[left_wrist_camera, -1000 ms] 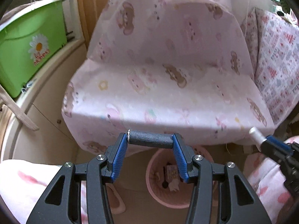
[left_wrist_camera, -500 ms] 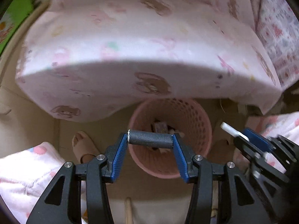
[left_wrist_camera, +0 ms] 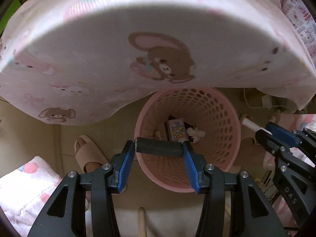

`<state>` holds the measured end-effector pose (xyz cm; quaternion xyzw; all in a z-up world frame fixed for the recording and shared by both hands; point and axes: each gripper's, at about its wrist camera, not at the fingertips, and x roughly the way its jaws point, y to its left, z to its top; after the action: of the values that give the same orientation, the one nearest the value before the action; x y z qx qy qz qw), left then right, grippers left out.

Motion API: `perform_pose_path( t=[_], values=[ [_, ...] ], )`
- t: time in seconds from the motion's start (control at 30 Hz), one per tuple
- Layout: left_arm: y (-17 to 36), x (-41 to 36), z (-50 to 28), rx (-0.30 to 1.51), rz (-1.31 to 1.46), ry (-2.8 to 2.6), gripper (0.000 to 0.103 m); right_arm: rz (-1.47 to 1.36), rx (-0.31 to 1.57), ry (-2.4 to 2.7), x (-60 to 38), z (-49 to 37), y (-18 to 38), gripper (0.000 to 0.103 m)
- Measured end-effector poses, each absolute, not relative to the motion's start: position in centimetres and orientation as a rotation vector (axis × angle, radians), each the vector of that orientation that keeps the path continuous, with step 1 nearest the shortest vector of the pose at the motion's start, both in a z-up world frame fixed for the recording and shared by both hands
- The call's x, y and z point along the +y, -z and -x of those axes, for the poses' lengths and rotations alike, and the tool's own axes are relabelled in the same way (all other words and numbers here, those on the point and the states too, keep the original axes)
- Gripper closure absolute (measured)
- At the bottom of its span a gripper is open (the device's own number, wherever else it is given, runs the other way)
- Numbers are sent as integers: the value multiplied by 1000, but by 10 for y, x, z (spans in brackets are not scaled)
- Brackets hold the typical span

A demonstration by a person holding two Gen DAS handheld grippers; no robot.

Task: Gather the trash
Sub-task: 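Open both tools to drop the cylinder and cap into the basket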

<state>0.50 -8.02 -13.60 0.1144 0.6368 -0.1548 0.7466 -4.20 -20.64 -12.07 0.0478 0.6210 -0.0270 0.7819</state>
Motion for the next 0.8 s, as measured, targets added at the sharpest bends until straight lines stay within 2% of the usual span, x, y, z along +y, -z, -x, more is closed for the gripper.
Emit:
perform_pose_path(
  t=[0.2, 0.27, 0.33, 0.37, 0.4, 0.63, 0.7, 0.8],
  values=[
    [148, -82, -11, 1414, -237, 345, 54, -115, 1360, 69, -211, 39, 126, 81],
    [150, -83, -10, 1413, -253, 335, 50, -129, 1339, 82, -216, 39, 124, 78],
    [150, -84, -8, 1401, -270, 330, 41, -138, 1331, 93, -217, 40, 124, 60],
    [148, -85, -6, 1394, -272, 331, 36, -137, 1325, 101, -219, 41, 123, 46],
    [146, -84, -6, 1386, -271, 330, 35, -134, 1312, 109, -220, 42, 121, 44],
    [139, -81, -6, 1367, -244, 322, 20, -140, 1311, 102, -224, 42, 117, 40],
    [138, -80, -4, 1364, -255, 302, 14, -158, 1311, 107, -227, 42, 115, 40],
    [136, -78, -4, 1357, -246, 304, 13, -182, 1286, 117, -231, 45, 107, 37]
  ],
)
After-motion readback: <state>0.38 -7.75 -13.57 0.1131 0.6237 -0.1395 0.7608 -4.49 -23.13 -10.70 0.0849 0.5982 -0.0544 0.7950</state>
